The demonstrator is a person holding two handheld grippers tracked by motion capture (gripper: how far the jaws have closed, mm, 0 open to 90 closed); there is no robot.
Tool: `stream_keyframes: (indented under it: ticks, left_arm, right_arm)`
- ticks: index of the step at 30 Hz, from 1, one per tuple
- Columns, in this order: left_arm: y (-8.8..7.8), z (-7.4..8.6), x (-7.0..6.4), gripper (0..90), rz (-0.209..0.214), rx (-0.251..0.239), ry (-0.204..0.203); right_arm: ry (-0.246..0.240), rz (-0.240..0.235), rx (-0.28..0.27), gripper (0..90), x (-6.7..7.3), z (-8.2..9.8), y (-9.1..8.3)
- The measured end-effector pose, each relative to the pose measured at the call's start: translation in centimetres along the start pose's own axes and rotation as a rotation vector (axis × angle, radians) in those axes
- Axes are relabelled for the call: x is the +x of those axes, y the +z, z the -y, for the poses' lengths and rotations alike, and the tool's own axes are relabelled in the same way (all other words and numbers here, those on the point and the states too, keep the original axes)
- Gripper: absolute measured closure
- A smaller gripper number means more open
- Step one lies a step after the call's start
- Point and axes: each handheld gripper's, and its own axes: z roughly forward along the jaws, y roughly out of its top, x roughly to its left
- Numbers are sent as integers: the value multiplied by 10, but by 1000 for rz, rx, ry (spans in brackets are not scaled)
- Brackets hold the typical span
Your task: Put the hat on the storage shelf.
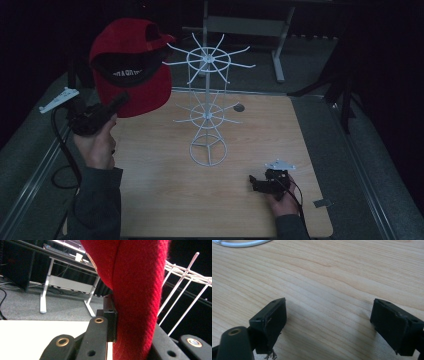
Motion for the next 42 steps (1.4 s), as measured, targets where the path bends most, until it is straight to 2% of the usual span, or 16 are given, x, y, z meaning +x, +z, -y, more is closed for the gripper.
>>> stream_keyframes:
  ticks: [10, 18, 24, 30, 42]
  left_arm:
    - [4, 0, -8, 852, 26, -15, 19]
    - [3, -4, -11, 852, 28, -42, 26]
    - [4, -1, -12, 852, 46, -30, 46]
    - [6, 2, -14, 852, 51, -25, 49]
    - [7, 22, -4, 851, 57, -10, 9]
  right_arm:
    - [-1, 0, 0, 134, 0, 0, 0]
    - [0, 0, 1, 134, 0, 0, 0]
    - [0, 0, 1, 134, 0, 0, 0]
    - [0, 0, 1, 134, 0, 0, 0]
    - [0, 0, 0, 134, 0, 0, 0]
